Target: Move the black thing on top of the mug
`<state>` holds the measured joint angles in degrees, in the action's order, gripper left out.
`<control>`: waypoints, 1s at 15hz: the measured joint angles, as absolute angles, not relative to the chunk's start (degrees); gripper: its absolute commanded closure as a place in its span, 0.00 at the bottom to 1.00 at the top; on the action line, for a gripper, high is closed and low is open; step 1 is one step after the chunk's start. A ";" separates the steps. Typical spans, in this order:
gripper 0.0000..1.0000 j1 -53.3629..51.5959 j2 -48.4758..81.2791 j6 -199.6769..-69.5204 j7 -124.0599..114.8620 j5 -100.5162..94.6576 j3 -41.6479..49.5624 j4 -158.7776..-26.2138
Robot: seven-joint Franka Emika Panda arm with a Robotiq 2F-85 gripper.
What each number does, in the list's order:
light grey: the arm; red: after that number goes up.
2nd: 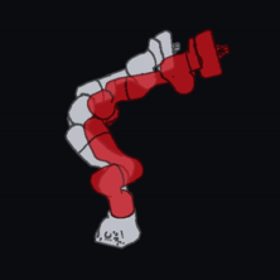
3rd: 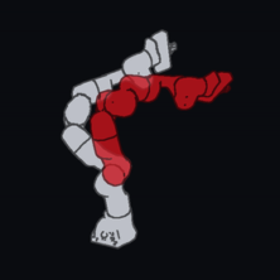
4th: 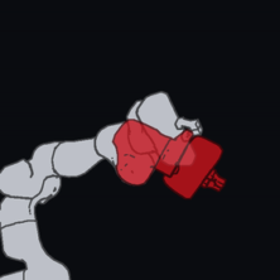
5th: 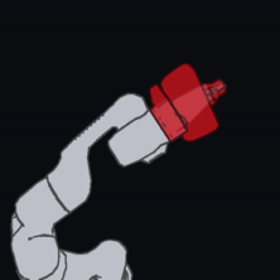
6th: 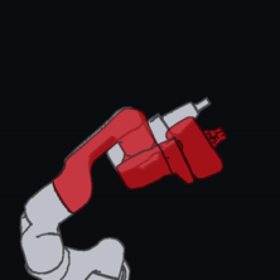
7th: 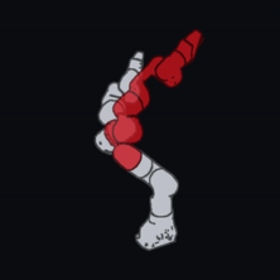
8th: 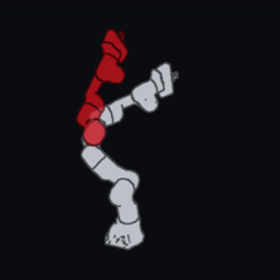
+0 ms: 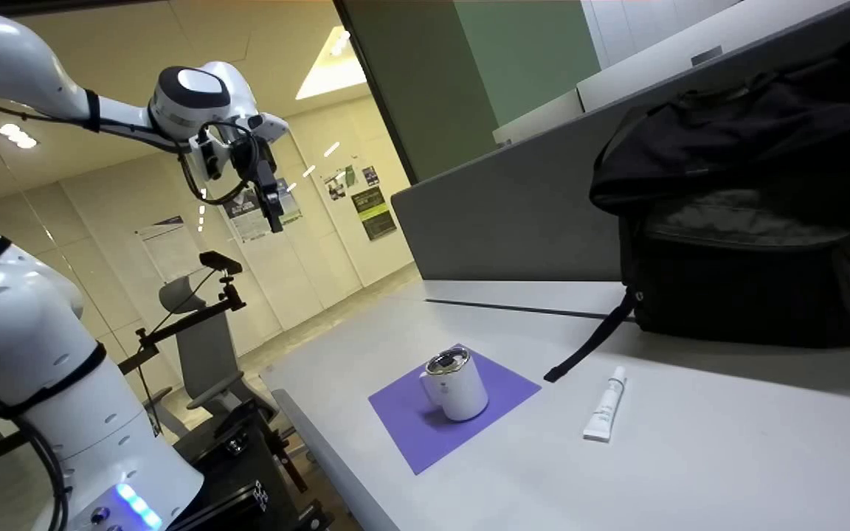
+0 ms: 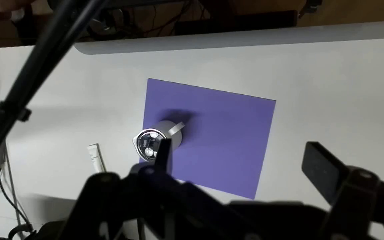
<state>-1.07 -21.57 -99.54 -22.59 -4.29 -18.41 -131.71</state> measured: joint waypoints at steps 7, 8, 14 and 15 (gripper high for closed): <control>0.00 0.39 -18.19 -117.07 -23.59 -16.33 -14.46 -136.03; 0.00 1.50 -17.05 -121.13 -23.96 -18.46 -13.16 -137.42; 0.00 8.86 -6.47 -134.39 -29.37 -30.13 -5.46 -142.72; 0.00 9.40 -4.64 -134.38 -29.90 -30.65 -4.54 -142.58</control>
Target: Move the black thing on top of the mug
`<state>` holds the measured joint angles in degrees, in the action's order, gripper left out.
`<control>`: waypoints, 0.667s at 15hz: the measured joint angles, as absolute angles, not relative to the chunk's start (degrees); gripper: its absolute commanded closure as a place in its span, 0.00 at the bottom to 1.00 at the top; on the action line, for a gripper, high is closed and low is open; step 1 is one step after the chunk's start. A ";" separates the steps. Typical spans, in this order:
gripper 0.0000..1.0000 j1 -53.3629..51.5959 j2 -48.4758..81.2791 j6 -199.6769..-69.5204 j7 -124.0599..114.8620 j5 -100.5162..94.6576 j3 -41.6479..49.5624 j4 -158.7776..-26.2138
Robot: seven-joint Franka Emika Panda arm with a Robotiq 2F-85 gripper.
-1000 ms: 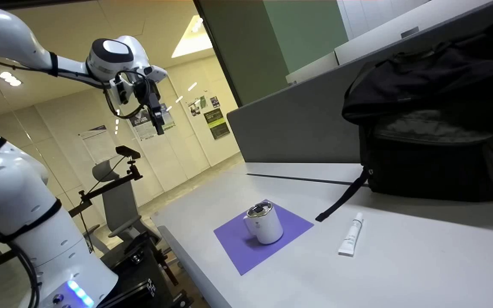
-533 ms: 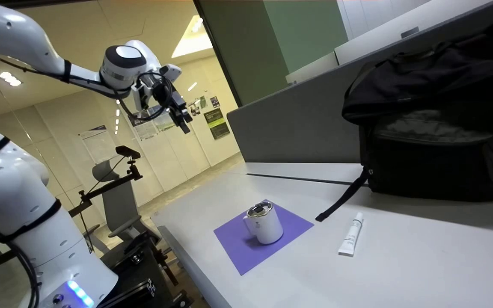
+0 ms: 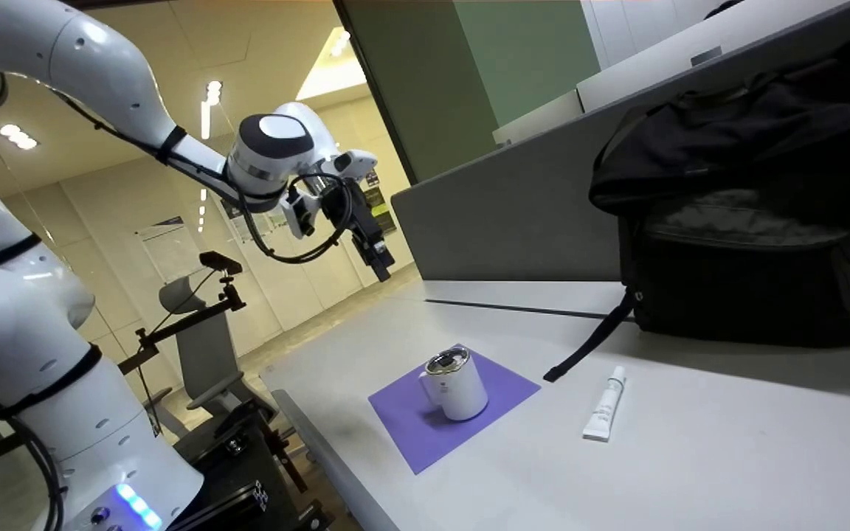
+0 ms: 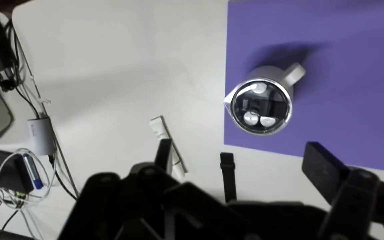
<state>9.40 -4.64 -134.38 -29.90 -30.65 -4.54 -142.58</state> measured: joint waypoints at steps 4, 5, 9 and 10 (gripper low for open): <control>0.00 9.34 -2.57 -134.28 -30.77 -30.82 -4.08 -141.76; 0.00 9.26 -2.63 -134.24 -30.86 -30.82 -4.08 -141.70; 0.32 7.94 -1.96 -134.66 -30.83 -30.84 -2.88 -141.77; 0.41 7.52 -1.07 -135.08 -30.89 -30.86 -2.50 -141.75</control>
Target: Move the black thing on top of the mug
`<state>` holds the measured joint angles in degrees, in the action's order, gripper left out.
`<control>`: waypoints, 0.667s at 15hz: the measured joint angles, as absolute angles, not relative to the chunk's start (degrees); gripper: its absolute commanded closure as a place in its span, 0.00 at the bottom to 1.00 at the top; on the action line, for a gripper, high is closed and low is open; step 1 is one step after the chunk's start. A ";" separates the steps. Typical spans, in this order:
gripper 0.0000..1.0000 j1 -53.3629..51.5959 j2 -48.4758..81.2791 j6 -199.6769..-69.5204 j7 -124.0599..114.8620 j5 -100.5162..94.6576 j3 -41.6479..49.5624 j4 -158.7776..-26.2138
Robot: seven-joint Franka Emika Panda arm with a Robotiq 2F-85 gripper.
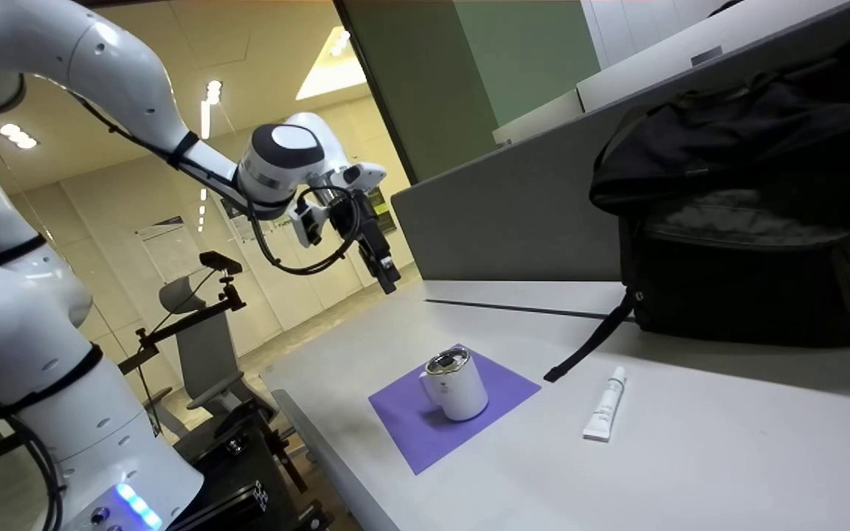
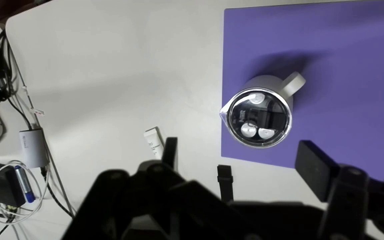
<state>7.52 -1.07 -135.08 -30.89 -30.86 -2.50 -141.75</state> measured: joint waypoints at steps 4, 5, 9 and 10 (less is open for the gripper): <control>0.69 5.99 4.77 -139.38 -32.81 -32.42 -0.58 -141.49; 0.75 5.47 6.35 -141.00 -33.88 -33.43 0.14 -141.32; 1.00 3.08 12.66 -147.86 -37.23 -37.93 3.94 -139.59; 1.00 2.61 14.08 -149.50 -37.28 -38.14 4.79 -139.16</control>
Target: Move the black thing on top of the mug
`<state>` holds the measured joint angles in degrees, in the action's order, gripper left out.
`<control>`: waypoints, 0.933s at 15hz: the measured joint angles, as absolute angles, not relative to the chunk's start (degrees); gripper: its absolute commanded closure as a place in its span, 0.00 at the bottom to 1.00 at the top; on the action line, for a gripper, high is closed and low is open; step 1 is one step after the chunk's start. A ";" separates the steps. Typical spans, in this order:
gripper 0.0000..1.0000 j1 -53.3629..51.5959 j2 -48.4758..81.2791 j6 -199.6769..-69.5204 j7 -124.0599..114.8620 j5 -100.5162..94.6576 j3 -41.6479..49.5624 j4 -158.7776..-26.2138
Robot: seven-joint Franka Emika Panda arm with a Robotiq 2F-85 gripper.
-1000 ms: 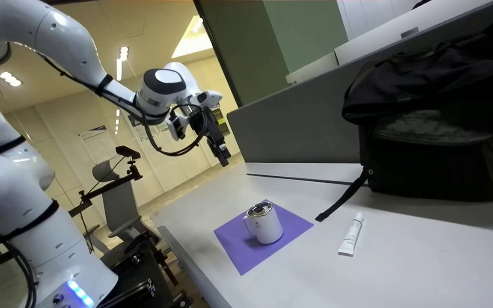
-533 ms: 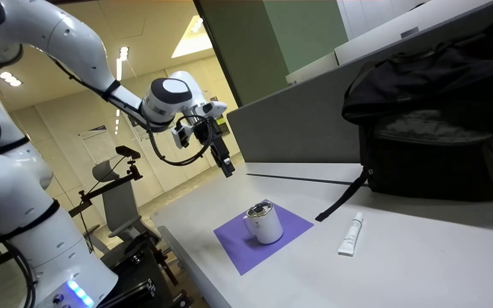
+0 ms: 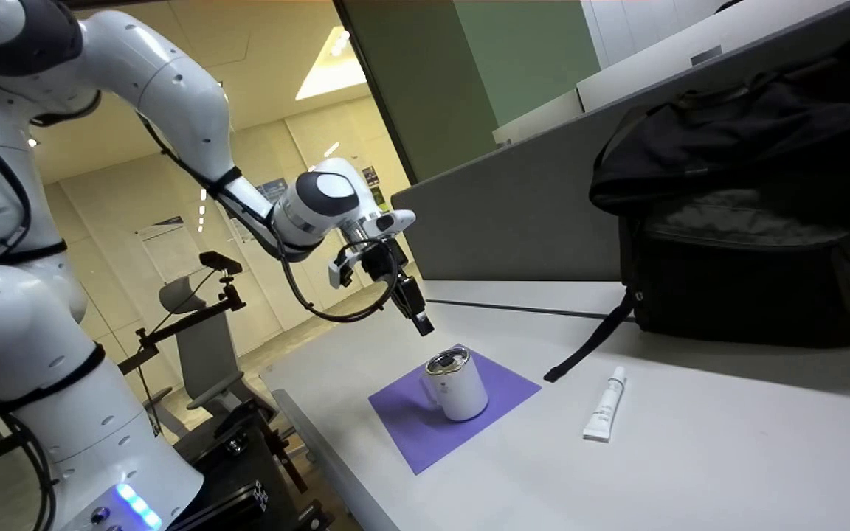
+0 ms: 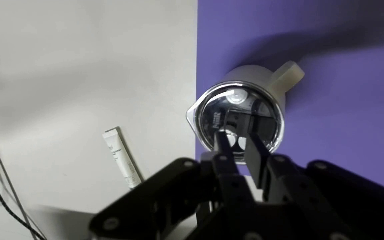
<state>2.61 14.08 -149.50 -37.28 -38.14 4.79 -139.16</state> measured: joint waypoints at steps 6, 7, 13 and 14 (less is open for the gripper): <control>1.00 -1.05 20.34 -155.42 -37.28 -37.99 9.85 -137.10; 1.00 -1.63 21.02 -155.77 -37.28 -37.73 10.42 -136.80; 1.00 -4.60 24.08 -157.64 -37.12 -33.55 12.44 -135.80; 1.00 -5.08 24.88 -158.07 -37.08 -32.56 12.70 -135.47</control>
<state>-5.08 24.88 -158.07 -37.08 -32.56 12.70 -135.47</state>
